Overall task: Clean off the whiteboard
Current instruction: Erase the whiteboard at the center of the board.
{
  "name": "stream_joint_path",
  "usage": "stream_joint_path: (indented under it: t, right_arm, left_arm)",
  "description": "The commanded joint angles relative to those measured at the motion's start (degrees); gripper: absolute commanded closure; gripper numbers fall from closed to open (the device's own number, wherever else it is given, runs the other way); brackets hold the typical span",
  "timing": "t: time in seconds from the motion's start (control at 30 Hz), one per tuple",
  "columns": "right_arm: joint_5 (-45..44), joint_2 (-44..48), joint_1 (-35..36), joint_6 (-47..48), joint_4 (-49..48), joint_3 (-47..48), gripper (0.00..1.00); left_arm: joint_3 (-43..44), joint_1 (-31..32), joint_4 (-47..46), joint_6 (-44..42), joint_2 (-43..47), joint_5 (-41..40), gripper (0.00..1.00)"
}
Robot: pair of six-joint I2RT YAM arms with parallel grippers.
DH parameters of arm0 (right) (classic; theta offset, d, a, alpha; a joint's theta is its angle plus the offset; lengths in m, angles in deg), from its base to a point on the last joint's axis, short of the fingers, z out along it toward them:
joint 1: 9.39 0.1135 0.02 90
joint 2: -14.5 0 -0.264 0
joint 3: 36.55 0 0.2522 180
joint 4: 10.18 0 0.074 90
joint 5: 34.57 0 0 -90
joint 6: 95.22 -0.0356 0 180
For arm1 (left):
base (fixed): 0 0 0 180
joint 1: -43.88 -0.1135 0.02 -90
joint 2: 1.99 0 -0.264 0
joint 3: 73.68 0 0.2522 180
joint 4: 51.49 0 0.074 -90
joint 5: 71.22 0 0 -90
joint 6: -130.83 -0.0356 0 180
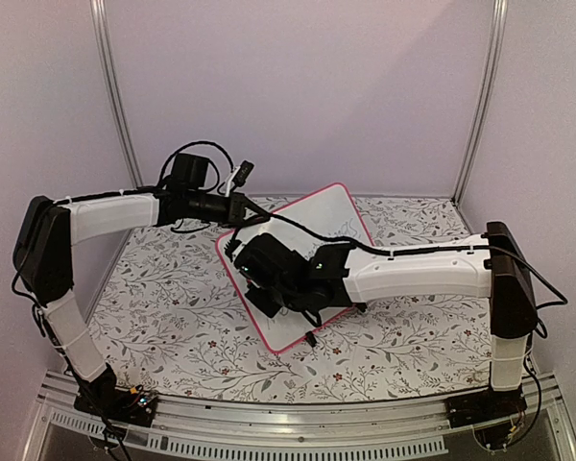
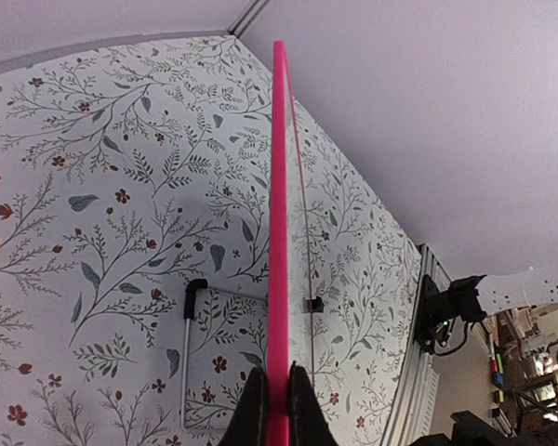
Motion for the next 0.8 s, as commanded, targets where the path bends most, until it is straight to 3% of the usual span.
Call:
stream_joint_path:
  t: [0.0,0.77]
  right_arm:
    - [2.61,-0.16,-0.62,-1.31,0.69,-2.24,1.0]
    - [4.93,7.25,-0.62,-6.76,-0.26,-12.07,1.0]
  left_arm:
    - [-0.3,-0.21,-0.91,-0.67,0.83,-1.97,1.0]
    - [-0.44,-0.18,-0.91,-0.69,0.86,-2.11,1.0]
